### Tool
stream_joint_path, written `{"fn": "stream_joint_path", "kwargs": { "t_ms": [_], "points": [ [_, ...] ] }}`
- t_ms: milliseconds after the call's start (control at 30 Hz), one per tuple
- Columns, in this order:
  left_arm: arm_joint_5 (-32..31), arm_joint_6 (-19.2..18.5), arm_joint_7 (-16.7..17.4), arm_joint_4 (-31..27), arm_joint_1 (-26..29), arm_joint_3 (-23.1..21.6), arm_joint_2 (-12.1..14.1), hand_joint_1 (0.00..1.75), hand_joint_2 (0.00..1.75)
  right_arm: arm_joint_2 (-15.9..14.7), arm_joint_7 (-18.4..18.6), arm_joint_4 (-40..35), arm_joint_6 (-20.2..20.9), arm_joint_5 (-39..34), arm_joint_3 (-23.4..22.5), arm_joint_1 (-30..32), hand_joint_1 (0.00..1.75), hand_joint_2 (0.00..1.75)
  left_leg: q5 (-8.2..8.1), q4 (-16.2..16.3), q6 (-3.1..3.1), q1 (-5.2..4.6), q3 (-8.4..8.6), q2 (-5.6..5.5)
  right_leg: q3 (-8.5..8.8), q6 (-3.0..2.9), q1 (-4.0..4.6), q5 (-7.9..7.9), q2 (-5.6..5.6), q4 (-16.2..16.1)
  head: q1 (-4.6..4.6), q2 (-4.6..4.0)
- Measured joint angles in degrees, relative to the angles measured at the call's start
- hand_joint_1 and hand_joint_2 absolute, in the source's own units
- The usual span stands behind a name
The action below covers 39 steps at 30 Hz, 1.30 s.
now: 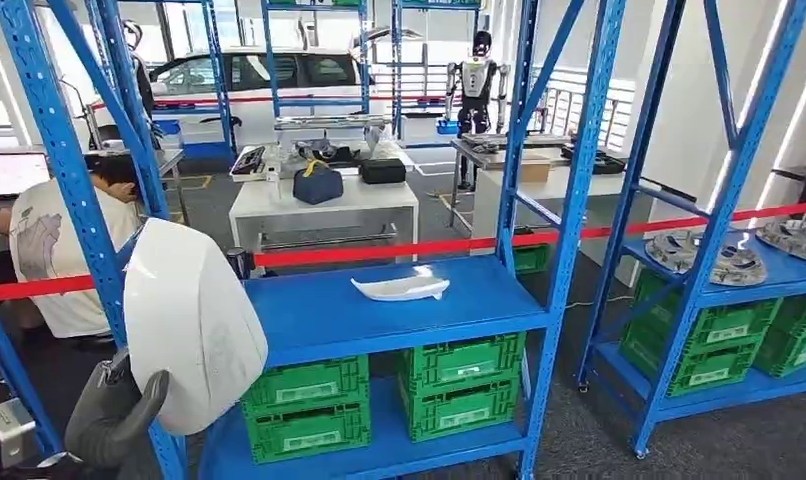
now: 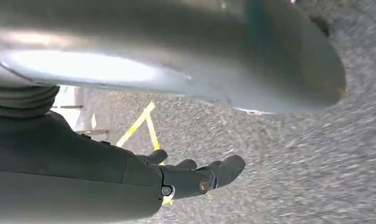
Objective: Take the parts from the cabinet and place them on the table.
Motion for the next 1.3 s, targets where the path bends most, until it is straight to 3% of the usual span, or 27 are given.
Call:
{"fn": "stream_joint_path", "kwargs": {
  "t_ms": [67, 133, 200, 233, 267, 333, 367, 400, 467, 500, 533, 567, 600, 667, 700, 767, 833, 867, 900, 967, 1000, 1033, 1067, 1100, 1200, 1233, 1300],
  "points": [
    [0.0, 0.0, 0.0, -0.18, -0.01, 0.02, 0.07, 1.75, 1.75, 0.02, -0.04, -0.02, 0.0, -0.04, -0.02, -0.21, 0.0, 0.0, 0.7, 0.48, -0.71, -0.24, -0.88, 0.04, 3.78, -0.87, 0.45, -4.18, 0.36, -7.05, 0.0, 0.0],
    [0.0, -0.02, -0.15, -0.13, -0.25, 0.02, 0.02, 1.75, 1.75, 0.02, -0.02, 0.0, 0.0, -0.04, -0.04, -0.2, 0.0, 0.0, 1.88, -0.06, -1.44, -0.23, -0.55, 0.07, 3.25, -1.65, 0.59, -3.49, 0.48, -6.59, -0.07, 0.0],
    [0.0, -0.15, -0.17, 0.02, -0.08, -0.02, 0.13, 1.75, 1.75, 0.18, 0.02, 0.0, 0.02, -0.04, -0.07, -0.21, 0.0, 0.0, 2.66, -0.51, -2.31, 0.06, -0.94, 0.01, 2.33, -3.06, 0.25, -2.01, 0.19, -7.23, -0.07, 0.0],
    [0.0, -0.15, -0.17, 0.11, -0.03, 0.02, 0.26, 1.75, 1.75, 0.17, 0.0, 0.0, 0.02, -0.04, -0.11, -0.3, 0.0, 0.0, 0.5, 0.48, -2.53, 0.12, -1.54, -0.13, 1.91, -3.32, 0.31, -1.44, -0.05, -7.2, -0.07, -0.02],
    [0.02, -0.24, -0.17, 0.22, -0.13, 0.02, 0.37, 1.75, 1.75, 0.17, 0.02, 0.0, 0.0, -0.07, -0.24, -0.29, 0.0, 0.0, -3.42, 3.23, -2.74, 0.14, -2.33, -0.18, 1.26, -3.63, 0.32, -0.85, -0.04, -7.27, -0.18, 0.0],
    [0.07, -0.5, -0.15, 0.39, -0.44, -0.04, 0.42, 1.75, 1.75, 0.2, 0.02, 0.0, -0.09, -0.24, -0.66, -0.29, 0.0, 0.0, -10.1, 11.09, -3.03, 0.13, -3.57, -0.18, -0.37, -3.74, 0.44, 0.56, -0.1, -7.25, -0.22, 0.0],
    [0.09, -0.57, -0.15, 0.7, -0.68, -0.07, 0.42, 1.75, 1.75, 0.22, 0.02, 0.0, -0.15, -0.42, -0.92, -0.3, 0.0, 0.0, -11.14, 15.12, -3.05, 0.13, -3.73, -0.18, -1.5, -3.79, 0.56, 1.4, -0.16, -7.17, -0.22, 0.0],
    [0.11, -0.61, -0.02, 0.94, -0.84, -0.09, 0.39, 1.75, 1.75, 0.26, 0.04, 0.0, -0.22, -0.59, -1.03, -0.3, 0.0, 0.0, -10.36, 16.6, -2.98, 0.12, -3.47, -0.18, -2.19, -3.79, 0.63, 1.94, -0.18, -7.11, -0.24, 0.0],
    [0.17, -0.72, 0.04, 1.35, -1.1, -0.09, 0.28, 1.75, 1.75, 0.33, 0.04, 0.0, -0.37, -0.59, -1.2, -0.29, 0.0, 0.0, -5.91, 14.82, -2.34, -0.06, -0.17, -0.23, -4.16, -3.77, 0.93, 3.42, -0.2, -7.04, -0.24, 0.0],
    [0.17, -0.74, 0.15, 1.4, -1.35, -0.11, 0.17, 1.75, 1.75, 0.44, 0.04, 0.0, -0.37, -0.63, -1.36, -0.3, 0.0, 0.0, -4.83, 10.4, -1.56, -0.39, 3.53, -0.26, -5.01, -3.73, 1.08, 4.22, -0.16, -7.04, -0.22, 0.0],
    [0.17, -0.74, 0.15, 1.38, -1.72, -0.13, 0.11, 1.75, 1.75, 0.59, 0.11, 0.0, -0.39, -0.66, -1.4, -0.32, 0.0, 0.0, -5.79, 5.69, -0.8, -0.71, 7.29, -0.3, -5.33, -3.69, 1.07, 4.77, -0.16, -6.99, -0.2, 0.0],
    [0.17, -0.74, 0.17, 1.33, -2.26, -0.2, 0.04, 1.75, 1.75, 0.85, 0.15, 0.0, -0.39, -0.68, -1.42, -0.32, 0.0, 0.0, -8.57, -0.56, -0.14, -1.08, 11.6, -0.14, -5.74, -3.37, 1.45, 5.24, -0.1, -6.91, -0.22, 0.0],
    [0.2, -0.79, 0.07, 1.31, -2.66, -0.26, -0.04, 1.75, 1.75, 0.85, 0.18, 0.0, -0.42, -0.7, -1.42, -0.3, 0.0, 0.0, -9.43, -2.61, -0.48, -1.1, 12.51, -0.07, -5.75, -3.13, 1.22, 5.92, -0.24, -7.15, -0.22, 0.0],
    [0.2, -0.81, 0.11, 1.53, -2.92, -0.28, -0.13, 1.75, 1.75, 0.92, 0.22, 0.0, -0.42, -0.74, -1.44, -0.29, 0.0, 0.0, -8.31, -2.67, -0.03, -1.57, 11.53, -0.16, -5.67, -2.33, 0.76, 7.36, -0.24, -7.98, -0.26, 0.0],
    [0.2, -0.83, 0.15, 1.68, -2.88, -0.33, -0.22, 1.75, 1.75, 0.94, 0.33, 0.0, -0.42, -0.74, -1.46, -0.17, 0.0, 0.0, -7.22, -3.46, 0.45, -1.26, 11.03, -0.03, -5.82, -1.83, 1.2, 7.97, -0.12, -8.31, -0.24, 0.0],
    [0.2, -0.83, 0.15, 1.9, -3.05, -0.48, -0.61, 1.75, 1.75, 1.0, 0.46, 0.0, -0.42, -0.74, -1.51, -0.12, 0.0, 0.0, -5.67, -3.52, 1.47, -0.78, 10.11, 0.31, -7.19, -1.34, 0.79, 2.34, 0.33, -5.0, -0.28, 0.0],
    [0.2, -0.83, 0.18, 1.97, -2.98, -0.48, -0.7, 1.75, 1.75, 1.05, 0.48, 0.0, -0.42, -0.77, -1.51, -0.12, 0.0, 0.0, -4.26, -3.23, 1.39, -0.74, 8.18, 0.31, -9.21, -0.82, 0.48, -4.09, 0.32, 3.06, -0.28, 0.0],
    [0.2, -0.83, 0.18, 2.12, -2.97, -0.5, -0.72, 1.75, 1.75, 1.05, 0.48, 0.0, -0.44, -0.77, -1.51, -0.12, 0.0, 0.0, -3.49, -2.97, 1.34, -0.73, 6.98, 0.32, -9.98, -0.59, 0.41, -5.64, 0.31, 7.47, -0.24, 0.0],
    [0.2, -0.85, 0.18, 2.25, -2.94, -0.5, -0.79, 1.75, 1.75, 1.05, 0.52, 0.0, -0.41, -0.77, -1.53, -0.12, 0.0, 0.0, -2.82, -2.59, 1.21, -0.67, 5.75, 0.33, -10.01, -0.43, 0.36, -4.95, 0.31, 10.06, -0.26, 0.0],
    [0.2, -1.18, 0.37, 2.45, -2.91, -0.5, -0.83, 1.75, 1.75, 1.05, 0.57, 0.0, -0.44, -1.01, -1.64, -0.13, 0.0, 0.0, -1.77, -1.53, 0.75, -0.37, 3.24, 0.35, -7.04, -0.19, 0.19, -0.22, 0.31, 8.35, -0.26, 0.0],
    [0.22, -1.31, 0.39, 2.58, -2.92, -0.5, -0.81, 1.75, 1.75, 1.05, 0.57, 0.0, -0.42, -1.05, -1.81, -0.14, 0.0, 0.0, -1.37, -0.82, 0.43, -0.21, 2.02, 0.34, -3.83, -0.02, 0.03, 1.24, 0.31, 4.49, -0.22, 0.0],
    [0.33, -1.55, 0.35, 2.67, -2.95, -0.5, -0.7, 1.75, 1.75, 1.05, 0.52, 0.0, -0.31, -1.05, -1.9, -0.17, 0.0, 0.0, -1.03, -0.1, 0.13, -0.13, 1.13, 0.33, -0.33, 0.15, -0.18, 0.52, 0.32, -0.04, -0.26, 0.0],
    [0.63, -1.68, 0.13, 2.64, -2.98, -0.5, -0.52, 1.75, 1.75, 1.14, 0.35, 0.0, -0.06, -0.85, -1.92, -0.31, 0.0, 0.0, -0.71, 0.57, -0.34, -0.37, 0.21, 0.24, 2.97, 0.15, 0.18, -3.18, 0.47, -5.18, -0.13, 0.0],
    [0.92, -1.68, -0.17, 2.71, -2.93, -0.52, 0.06, 1.75, 1.75, 1.14, -0.02, 0.0, 0.15, -0.46, -1.92, -0.29, 0.0, 0.0, -0.36, 0.74, -0.72, -0.4, 0.1, 0.32, 3.21, -1.1, 0.39, -3.93, 0.69, -6.23, -0.2, 0.0],
    [1.49, -1.51, -0.7, 2.58, -2.21, -0.61, 1.49, 1.75, 1.75, 1.14, -0.42, 0.0, 1.01, 0.68, -1.92, 0.01, 0.0, 0.0, 1.27, 0.36, -1.77, -0.31, -0.05, 0.4, 2.04, -2.39, 0.45, -2.68, 0.56, -6.34, -0.2, 0.0],
    [1.77, -1.27, -0.85, 2.39, -1.47, -0.53, 2.17, 1.75, 1.75, 1.14, -0.48, 0.0, 1.29, 1.11, -1.9, 0.01, 0.0, 0.0, 0.27, 0.82, -2.07, -0.06, -0.32, 0.17, 1.51, -2.98, 0.19, -1.99, 0.23, -6.46, -0.2, 0.0],
    [2.01, -1.09, -0.85, 1.51, -0.24, -0.15, 3.45, 1.75, 1.75, 1.07, -0.55, 0.0, 1.75, 1.73, -1.88, 0.02, 0.0, 0.0, -6.81, 6.08, -2.71, 0.01, -2.22, -0.11, -0.03, -3.58, 0.24, -0.52, 0.22, -6.52, -0.33, 0.0]
  ]
}}
